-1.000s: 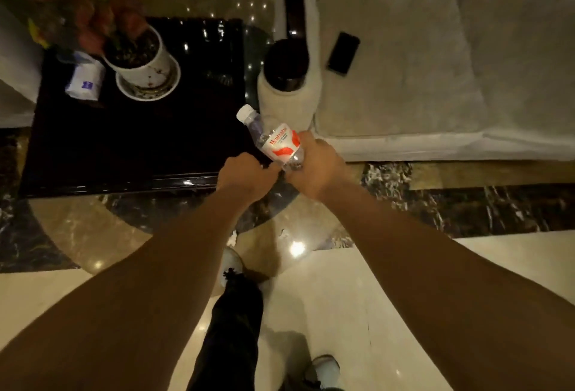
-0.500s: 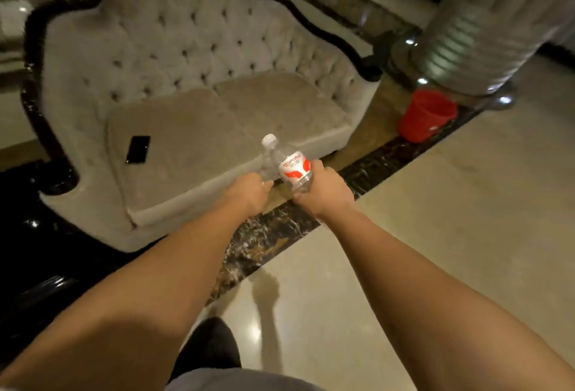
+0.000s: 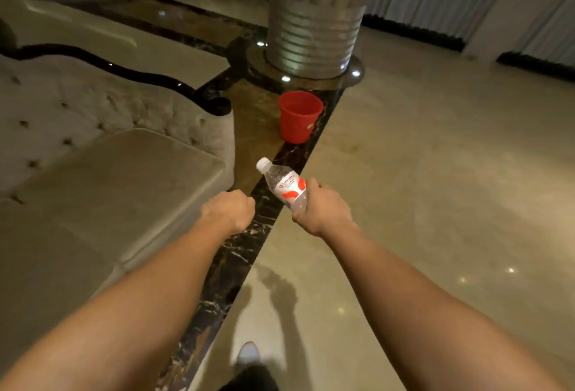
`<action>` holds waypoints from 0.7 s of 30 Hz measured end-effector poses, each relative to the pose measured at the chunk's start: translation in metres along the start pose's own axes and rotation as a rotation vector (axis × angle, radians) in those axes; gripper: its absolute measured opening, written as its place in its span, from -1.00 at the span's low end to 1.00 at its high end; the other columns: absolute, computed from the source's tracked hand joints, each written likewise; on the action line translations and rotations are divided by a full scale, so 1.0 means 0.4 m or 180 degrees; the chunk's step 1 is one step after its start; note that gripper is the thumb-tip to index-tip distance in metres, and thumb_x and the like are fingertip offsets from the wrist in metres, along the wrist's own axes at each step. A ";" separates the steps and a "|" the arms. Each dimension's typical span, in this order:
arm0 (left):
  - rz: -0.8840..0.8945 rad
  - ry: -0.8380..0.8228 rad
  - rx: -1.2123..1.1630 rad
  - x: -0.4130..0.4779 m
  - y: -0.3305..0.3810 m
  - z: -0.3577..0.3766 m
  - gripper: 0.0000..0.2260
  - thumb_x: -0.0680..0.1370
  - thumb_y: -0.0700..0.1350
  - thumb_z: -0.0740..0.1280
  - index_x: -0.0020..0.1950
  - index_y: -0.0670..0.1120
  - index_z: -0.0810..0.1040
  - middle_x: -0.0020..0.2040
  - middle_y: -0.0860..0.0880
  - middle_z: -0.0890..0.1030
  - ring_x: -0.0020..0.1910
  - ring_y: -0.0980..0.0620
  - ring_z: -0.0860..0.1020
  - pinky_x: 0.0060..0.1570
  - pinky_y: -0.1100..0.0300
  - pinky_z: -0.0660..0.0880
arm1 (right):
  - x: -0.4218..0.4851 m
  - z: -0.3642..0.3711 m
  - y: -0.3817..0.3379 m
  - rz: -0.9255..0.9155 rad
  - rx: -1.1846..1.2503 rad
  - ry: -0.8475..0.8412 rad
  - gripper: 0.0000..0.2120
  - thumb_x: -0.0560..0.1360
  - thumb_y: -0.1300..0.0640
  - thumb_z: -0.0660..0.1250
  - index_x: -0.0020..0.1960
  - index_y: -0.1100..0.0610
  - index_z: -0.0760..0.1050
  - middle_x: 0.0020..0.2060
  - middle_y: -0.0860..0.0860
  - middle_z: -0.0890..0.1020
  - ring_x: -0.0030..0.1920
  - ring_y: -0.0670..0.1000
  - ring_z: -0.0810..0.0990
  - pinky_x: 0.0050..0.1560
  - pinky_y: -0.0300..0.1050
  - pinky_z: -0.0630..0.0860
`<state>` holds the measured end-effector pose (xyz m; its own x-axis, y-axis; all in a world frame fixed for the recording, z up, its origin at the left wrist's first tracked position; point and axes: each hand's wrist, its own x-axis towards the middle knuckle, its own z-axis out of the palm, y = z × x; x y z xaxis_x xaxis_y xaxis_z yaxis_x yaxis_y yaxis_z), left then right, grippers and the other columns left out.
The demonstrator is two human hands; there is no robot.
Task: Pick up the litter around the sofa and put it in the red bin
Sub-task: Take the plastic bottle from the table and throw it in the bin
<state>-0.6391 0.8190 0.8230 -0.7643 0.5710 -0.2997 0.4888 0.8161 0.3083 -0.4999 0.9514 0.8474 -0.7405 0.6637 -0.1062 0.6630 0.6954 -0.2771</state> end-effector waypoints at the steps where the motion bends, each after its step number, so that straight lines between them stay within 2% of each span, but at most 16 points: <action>1: 0.0058 -0.0045 0.0027 0.061 0.034 -0.007 -0.65 0.58 0.06 0.05 -0.25 -0.04 0.51 -0.24 -0.06 0.57 -0.25 -0.02 0.54 -0.15 0.02 0.49 | 0.055 -0.017 0.019 0.0098 0.0007 0.0006 -0.42 0.35 -0.10 0.43 0.26 0.02 0.28 0.09 0.10 0.54 0.03 0.16 0.54 -0.11 0.01 0.53; 3: 0.0251 -0.0133 0.0038 0.194 0.112 -0.038 -0.63 0.62 0.04 0.06 -0.15 -0.10 0.56 -0.14 -0.11 0.60 -0.16 -0.09 0.56 -0.08 -0.01 0.51 | 0.174 -0.059 0.056 0.0240 0.0047 0.0094 -0.38 0.35 -0.10 0.44 0.31 0.02 0.27 0.11 0.10 0.54 0.05 0.16 0.54 -0.15 -0.01 0.49; 6: 0.0520 -0.0378 0.0098 0.350 0.209 -0.079 -0.63 0.65 0.00 0.07 0.02 -0.19 0.59 -0.03 -0.21 0.62 -0.05 -0.17 0.58 0.05 -0.06 0.54 | 0.318 -0.112 0.113 0.0412 0.0127 0.0080 -0.34 0.33 -0.07 0.47 0.34 0.02 0.28 0.14 0.11 0.52 0.09 0.17 0.52 -0.06 0.03 0.52; 9: 0.0628 -0.0462 0.0210 0.536 0.306 -0.100 -0.72 0.64 -0.07 0.14 0.04 -0.19 0.58 -0.04 -0.19 0.62 -0.08 -0.13 0.59 -0.06 0.02 0.54 | 0.489 -0.138 0.178 0.0550 0.0127 0.0051 -0.33 0.33 -0.07 0.48 0.34 0.03 0.27 0.15 0.12 0.51 0.11 0.18 0.51 0.06 0.08 0.54; 11: 0.0644 -0.0495 0.0239 0.669 0.371 -0.110 -0.78 0.63 -0.10 0.17 0.03 -0.18 0.57 -0.06 -0.17 0.59 -0.12 -0.10 0.58 -0.17 0.07 0.50 | 0.623 -0.143 0.233 0.0630 0.0142 0.0082 -0.31 0.32 -0.08 0.49 0.34 0.02 0.27 0.16 0.12 0.51 0.12 0.18 0.51 0.08 0.08 0.53; 13: 0.0628 -0.0499 0.0312 0.797 0.433 -0.109 -0.82 0.62 -0.13 0.20 0.04 -0.18 0.56 -0.06 -0.16 0.58 -0.12 -0.08 0.58 -0.18 0.09 0.50 | 0.760 -0.142 0.288 0.0646 0.0083 0.0124 -0.30 0.31 -0.08 0.50 0.34 0.01 0.27 0.18 0.11 0.51 0.13 0.17 0.51 0.08 0.08 0.52; 17: 0.0641 -0.0635 0.0439 1.031 0.556 -0.127 -0.86 0.56 -0.22 0.26 0.06 -0.17 0.58 -0.06 -0.12 0.59 -0.10 -0.03 0.58 -0.08 0.12 0.56 | 1.050 -0.159 0.392 0.0664 0.0071 0.0088 -0.30 0.31 -0.09 0.51 0.34 0.01 0.27 0.19 0.10 0.51 0.14 0.16 0.51 0.09 0.12 0.53; 21: 0.0565 -0.0673 0.0536 1.228 0.659 -0.168 -0.82 0.56 -0.22 0.27 0.14 -0.19 0.56 0.10 -0.16 0.59 0.06 -0.07 0.57 0.11 0.04 0.55 | 1.318 -0.211 0.463 0.0633 0.0155 -0.0066 -0.26 0.31 -0.10 0.52 0.37 0.00 0.26 0.20 0.08 0.51 0.16 0.14 0.51 0.11 0.13 0.54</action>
<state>-0.9139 1.3088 0.8177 -0.5652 0.6972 -0.4409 0.6829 0.6953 0.2241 -0.7583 1.4532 0.8207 -0.5980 0.7804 -0.1828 0.7906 0.5369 -0.2945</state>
